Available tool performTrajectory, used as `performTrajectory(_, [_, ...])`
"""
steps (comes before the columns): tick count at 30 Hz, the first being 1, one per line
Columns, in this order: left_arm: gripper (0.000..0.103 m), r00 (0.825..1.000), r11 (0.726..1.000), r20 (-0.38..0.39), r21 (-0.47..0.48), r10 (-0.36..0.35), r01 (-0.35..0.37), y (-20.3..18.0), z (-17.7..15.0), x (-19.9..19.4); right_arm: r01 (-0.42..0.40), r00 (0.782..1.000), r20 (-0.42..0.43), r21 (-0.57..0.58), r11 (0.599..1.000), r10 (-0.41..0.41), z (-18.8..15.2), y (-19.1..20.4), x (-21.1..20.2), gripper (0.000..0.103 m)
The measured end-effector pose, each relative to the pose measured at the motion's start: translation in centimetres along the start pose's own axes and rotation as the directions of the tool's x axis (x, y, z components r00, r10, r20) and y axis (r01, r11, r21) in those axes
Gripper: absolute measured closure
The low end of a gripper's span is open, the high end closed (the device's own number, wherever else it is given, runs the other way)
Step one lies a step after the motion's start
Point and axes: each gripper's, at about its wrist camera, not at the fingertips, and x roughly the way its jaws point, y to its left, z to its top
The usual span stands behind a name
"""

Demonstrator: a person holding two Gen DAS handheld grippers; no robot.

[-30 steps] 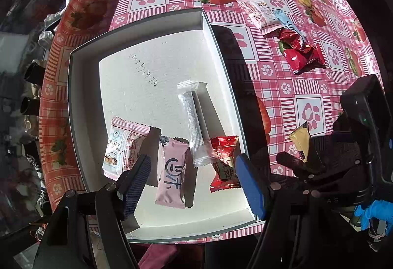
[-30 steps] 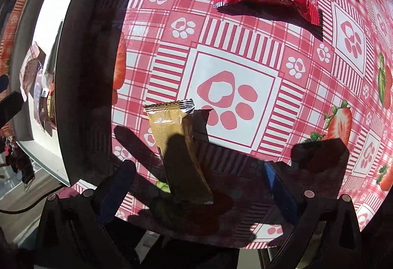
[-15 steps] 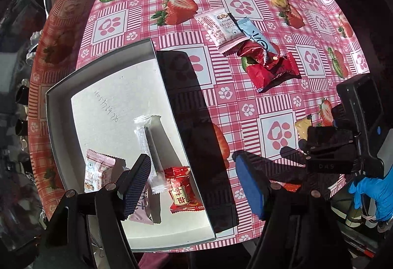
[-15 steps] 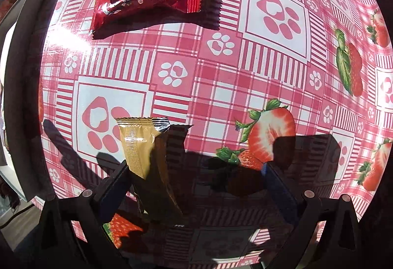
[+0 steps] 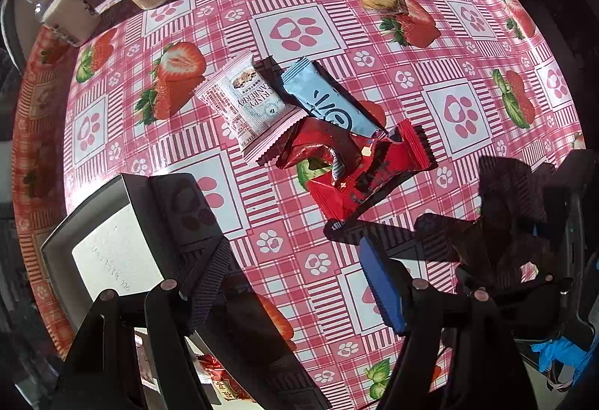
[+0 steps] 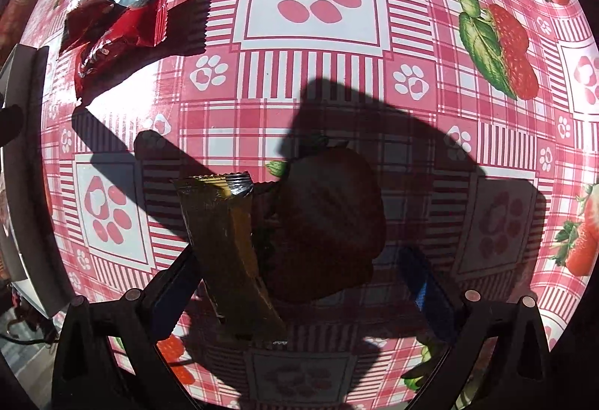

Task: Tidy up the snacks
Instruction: 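Grasp the gold packet on the tablecloth with the right gripper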

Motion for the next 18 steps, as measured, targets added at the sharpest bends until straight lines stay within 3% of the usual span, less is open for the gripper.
performTrajectory(3, [0.028, 0.997, 0.988, -0.040, -0.143, -0.071, 0.064, 1.2, 2.5, 1.3, 0.000, 1.000, 0.006, 0.000, 1.000, 0.000, -0.8, -0.4, 0.0, 0.000])
performTrajectory(6, [0.028, 0.985, 0.922, -0.059, -0.365, -0.164, 0.132, 3.5, 4.2, 2.7, 0.000, 1.000, 0.012, -0.001, 1.000, 0.000, -1.3, -0.4, 0.0, 0.000])
performTrajectory(8, [0.028, 0.977, 0.883, -0.079, -0.448, -0.199, 0.144, 4.3, 4.8, 3.7, 0.000, 1.000, 0.014, -0.001, 1.000, 0.000, -1.3, -0.5, 0.1, 0.000])
performTrajectory(10, [0.028, 0.972, 0.863, -0.097, -0.485, -0.212, 0.140, 4.3, 5.3, 4.5, 0.000, 1.000, 0.013, -0.001, 1.000, 0.000, -1.2, -0.5, 0.1, 0.000])
performTrajectory(13, [0.028, 0.968, 0.850, -0.138, -0.515, -0.209, 0.110, 4.1, 5.7, 5.7, 0.000, 1.000, 0.015, 0.000, 1.000, 0.000, -1.3, -0.5, 0.0, 0.000])
performTrajectory(16, [0.031, 0.974, 0.876, -0.160, -0.478, -0.159, 0.065, 2.9, 5.8, 5.7, -0.001, 1.000, 0.027, 0.001, 1.000, 0.001, -1.5, -0.5, 0.1, 0.000])
performTrajectory(18, [0.041, 0.978, 0.899, -0.168, -0.436, -0.122, 0.037, 2.1, 5.8, 5.5, 0.000, 1.000, 0.026, -0.001, 1.000, 0.000, -1.6, -0.3, 0.2, 0.000])
